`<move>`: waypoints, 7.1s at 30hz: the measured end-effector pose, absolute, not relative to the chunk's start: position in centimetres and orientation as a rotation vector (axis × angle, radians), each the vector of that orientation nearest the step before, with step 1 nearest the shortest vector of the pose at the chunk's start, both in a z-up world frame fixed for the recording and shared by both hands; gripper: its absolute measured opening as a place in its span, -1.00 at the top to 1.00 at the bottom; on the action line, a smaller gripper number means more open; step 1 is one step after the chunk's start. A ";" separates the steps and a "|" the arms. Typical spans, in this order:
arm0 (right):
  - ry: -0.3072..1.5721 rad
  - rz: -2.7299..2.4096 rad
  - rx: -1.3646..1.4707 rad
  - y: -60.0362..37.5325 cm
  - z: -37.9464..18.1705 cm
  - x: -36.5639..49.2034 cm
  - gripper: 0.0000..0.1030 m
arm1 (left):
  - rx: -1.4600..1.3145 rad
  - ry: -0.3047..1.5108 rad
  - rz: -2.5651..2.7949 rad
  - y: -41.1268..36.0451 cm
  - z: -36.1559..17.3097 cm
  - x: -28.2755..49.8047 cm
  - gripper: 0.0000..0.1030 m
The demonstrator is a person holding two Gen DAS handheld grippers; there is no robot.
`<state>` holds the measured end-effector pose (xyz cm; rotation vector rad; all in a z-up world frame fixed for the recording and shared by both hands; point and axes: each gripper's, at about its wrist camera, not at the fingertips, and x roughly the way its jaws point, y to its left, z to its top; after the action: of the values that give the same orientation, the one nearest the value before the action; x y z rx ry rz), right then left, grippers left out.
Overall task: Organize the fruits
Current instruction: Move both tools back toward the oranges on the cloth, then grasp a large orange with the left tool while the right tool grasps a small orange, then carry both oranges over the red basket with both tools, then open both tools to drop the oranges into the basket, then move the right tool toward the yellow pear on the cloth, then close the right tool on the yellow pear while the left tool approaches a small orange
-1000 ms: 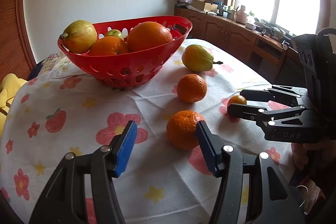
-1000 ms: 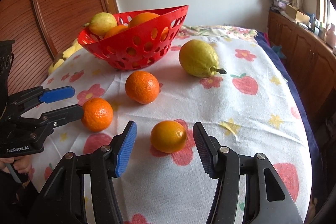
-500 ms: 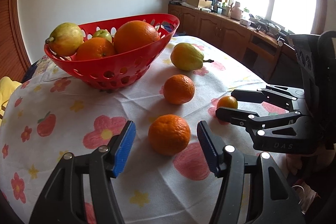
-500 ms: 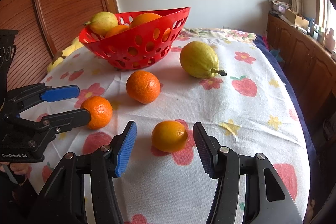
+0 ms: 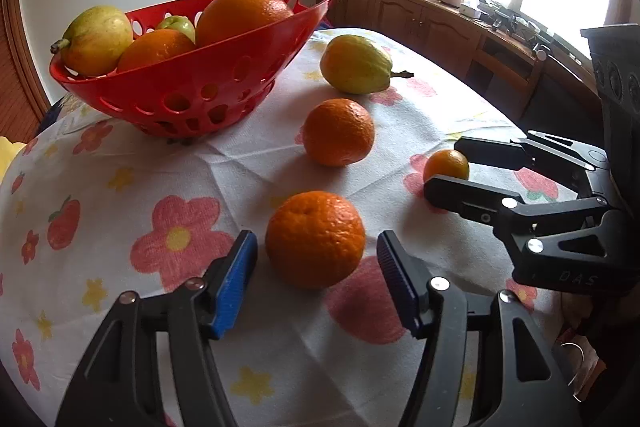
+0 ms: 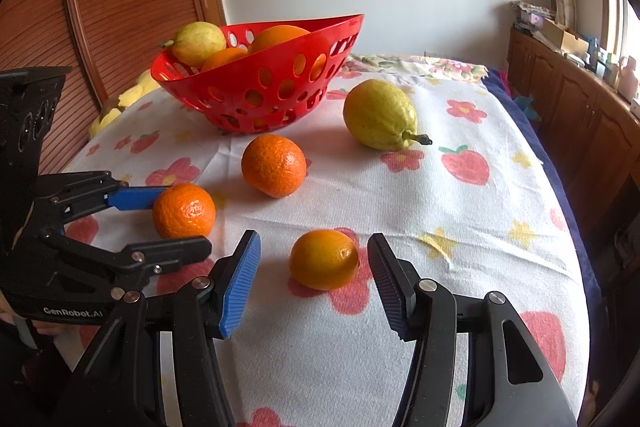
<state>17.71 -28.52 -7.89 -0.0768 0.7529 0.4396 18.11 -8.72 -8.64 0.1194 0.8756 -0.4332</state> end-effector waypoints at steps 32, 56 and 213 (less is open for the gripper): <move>0.752 0.440 -0.083 -28.3 -7.8 17.6 -0.11 | 0.120 0.838 -0.455 -8.4 -7.7 17.9 0.03; 0.754 0.442 -0.084 -28.3 -7.9 17.6 -0.11 | 0.130 0.784 -0.466 -8.4 -6.5 17.3 0.15; 0.796 0.532 -0.183 -30.1 -5.8 27.7 -0.18 | -0.009 0.690 -0.369 -8.0 -4.7 20.7 -0.23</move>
<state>27.69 -30.12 -5.78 -0.1832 0.7964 0.5323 20.68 -8.02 -4.74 -0.0088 0.6898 -0.3689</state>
